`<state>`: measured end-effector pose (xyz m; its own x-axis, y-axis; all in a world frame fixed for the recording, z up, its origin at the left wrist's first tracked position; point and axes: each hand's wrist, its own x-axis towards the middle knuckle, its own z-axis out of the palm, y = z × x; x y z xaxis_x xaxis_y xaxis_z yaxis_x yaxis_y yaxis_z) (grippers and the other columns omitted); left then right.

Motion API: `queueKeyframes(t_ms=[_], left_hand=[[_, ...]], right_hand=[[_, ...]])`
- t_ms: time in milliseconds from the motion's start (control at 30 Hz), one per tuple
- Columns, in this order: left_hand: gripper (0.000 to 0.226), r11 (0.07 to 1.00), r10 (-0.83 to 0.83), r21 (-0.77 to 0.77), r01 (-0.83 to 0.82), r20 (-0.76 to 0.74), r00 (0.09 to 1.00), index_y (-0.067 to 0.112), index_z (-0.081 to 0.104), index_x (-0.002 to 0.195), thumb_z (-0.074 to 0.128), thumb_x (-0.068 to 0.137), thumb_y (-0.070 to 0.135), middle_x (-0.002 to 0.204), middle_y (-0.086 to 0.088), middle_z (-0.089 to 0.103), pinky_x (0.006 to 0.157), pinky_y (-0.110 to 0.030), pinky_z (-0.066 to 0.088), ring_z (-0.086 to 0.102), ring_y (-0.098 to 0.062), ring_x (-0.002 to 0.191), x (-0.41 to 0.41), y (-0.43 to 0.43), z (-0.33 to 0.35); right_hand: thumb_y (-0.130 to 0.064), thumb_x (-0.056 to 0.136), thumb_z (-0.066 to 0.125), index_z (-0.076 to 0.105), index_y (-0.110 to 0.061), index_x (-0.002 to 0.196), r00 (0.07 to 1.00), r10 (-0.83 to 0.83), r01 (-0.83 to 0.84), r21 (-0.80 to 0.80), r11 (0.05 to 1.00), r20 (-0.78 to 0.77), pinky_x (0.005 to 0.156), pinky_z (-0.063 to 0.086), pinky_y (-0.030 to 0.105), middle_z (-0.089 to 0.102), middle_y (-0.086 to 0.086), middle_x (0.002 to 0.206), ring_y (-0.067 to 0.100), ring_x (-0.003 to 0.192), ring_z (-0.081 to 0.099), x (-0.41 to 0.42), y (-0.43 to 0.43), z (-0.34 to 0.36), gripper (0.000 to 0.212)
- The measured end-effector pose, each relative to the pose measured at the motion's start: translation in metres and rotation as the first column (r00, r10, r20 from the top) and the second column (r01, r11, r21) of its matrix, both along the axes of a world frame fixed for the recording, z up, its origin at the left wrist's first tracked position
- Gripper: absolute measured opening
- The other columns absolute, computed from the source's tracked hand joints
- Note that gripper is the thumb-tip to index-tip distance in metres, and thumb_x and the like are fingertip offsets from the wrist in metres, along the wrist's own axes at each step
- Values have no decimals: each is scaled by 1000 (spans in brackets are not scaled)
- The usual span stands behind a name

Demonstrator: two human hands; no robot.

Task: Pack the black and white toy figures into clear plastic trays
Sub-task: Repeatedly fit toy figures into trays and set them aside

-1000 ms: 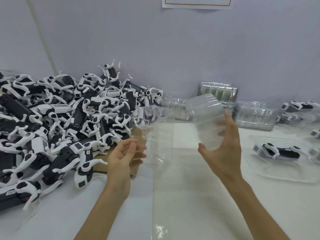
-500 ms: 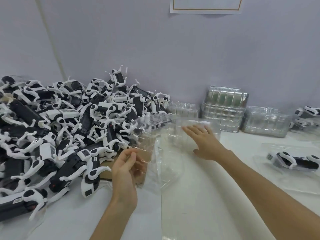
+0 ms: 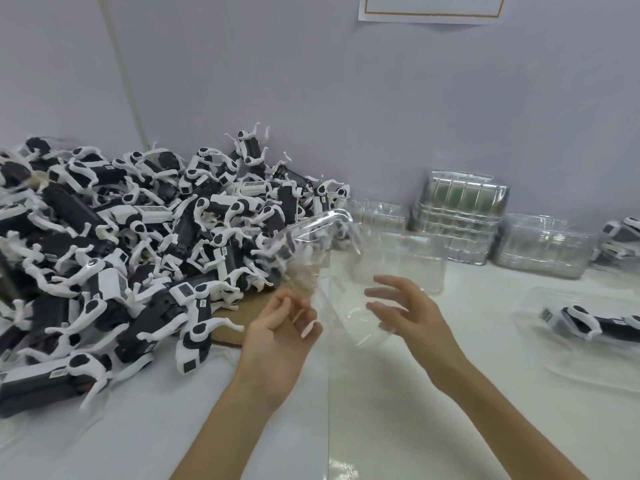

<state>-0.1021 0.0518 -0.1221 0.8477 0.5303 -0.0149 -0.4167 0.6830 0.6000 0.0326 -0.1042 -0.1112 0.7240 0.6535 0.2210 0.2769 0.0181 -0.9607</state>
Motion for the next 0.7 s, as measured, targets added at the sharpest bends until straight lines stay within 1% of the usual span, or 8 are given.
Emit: queueKeyframes(t_ms=[100, 200, 267, 333, 433, 500, 600, 700], left_hand=[[17, 984, -3, 176, 15, -63, 998, 12, 63, 96, 55, 83, 19, 90, -8, 67, 81, -35, 46, 66, -20, 82, -1, -1, 0], [38, 950, 99, 307, -65, -95, 991, 10, 60, 115, 59, 80, 23, 102, -10, 71, 86, -37, 49, 68, -24, 94, -1, -1, 3], [31, 945, 173, 301, -132, -114, 978, 10, 59, 116, 59, 86, 21, 100, -11, 71, 85, -37, 51, 70, -23, 89, -2, 2, 5], [18, 962, 198, 223, -159, -163, 967, 10, 62, 107, 53, 96, 21, 90, -10, 70, 81, -36, 52, 71, -20, 77, -2, 5, 6], [23, 988, 143, 98, -121, -262, 955, 9, 62, 94, 50, 99, 28, 74, -6, 68, 72, -32, 51, 68, -18, 62, -1, 4, 2], [24, 992, 116, 93, -90, -332, 936, 8, 61, 91, 49, 100, 26, 69, -6, 67, 67, -31, 51, 67, -17, 59, 1, 3, -1], [23, 989, 98, 138, -46, -400, 911, 7, 61, 89, 48, 101, 23, 68, -6, 69, 63, -29, 52, 68, -17, 58, 3, 2, -8], [21, 972, 123, 234, -26, -413, 902, 8, 62, 92, 49, 100, 22, 75, -5, 72, 60, -26, 54, 69, -16, 63, 4, 2, -13]], right_hand=[[-7, 91, 67, 67, -23, 113, 984, -177, 178, 113, 978, -17, 87, 54, 38, 75, -4, 107, 18, 100, 71, 9, -17, 4, 27], [-8, 94, 61, 68, -25, 116, 980, -197, 199, 112, 974, -33, 92, 49, 39, 75, -2, 109, 19, 105, 69, 31, -43, 15, 29], [-6, 95, 55, 69, -27, 117, 991, -125, 126, 16, 992, -42, 95, 47, 41, 74, 2, 111, 22, 107, 68, 46, -61, 19, 33], [-6, 95, 53, 73, -31, 111, 998, -18, 7, -167, 986, -63, 95, 47, 41, 74, 3, 110, 23, 108, 68, 55, -75, 18, 36], [-7, 92, 58, 74, -34, 106, 992, 87, -121, -433, 893, -96, 96, 45, 35, 75, -3, 109, 14, 109, 67, 59, -80, 11, 35], [-4, 92, 59, 73, -34, 110, 993, 95, -119, -471, 874, -76, 100, 43, 31, 74, -8, 110, 9, 113, 64, 58, -77, 9, 37], [-4, 89, 66, 66, -36, 117, 996, 30, 11, -440, 898, 85, 97, 40, 26, 68, -12, 119, 9, 121, 58, 52, -68, 14, 42], [-16, 86, 75, 65, -33, 116, 928, -106, 201, -241, 950, 357, 87, 41, 15, 66, -15, 115, 4, 111, 60, 33, -41, 42, 36]])
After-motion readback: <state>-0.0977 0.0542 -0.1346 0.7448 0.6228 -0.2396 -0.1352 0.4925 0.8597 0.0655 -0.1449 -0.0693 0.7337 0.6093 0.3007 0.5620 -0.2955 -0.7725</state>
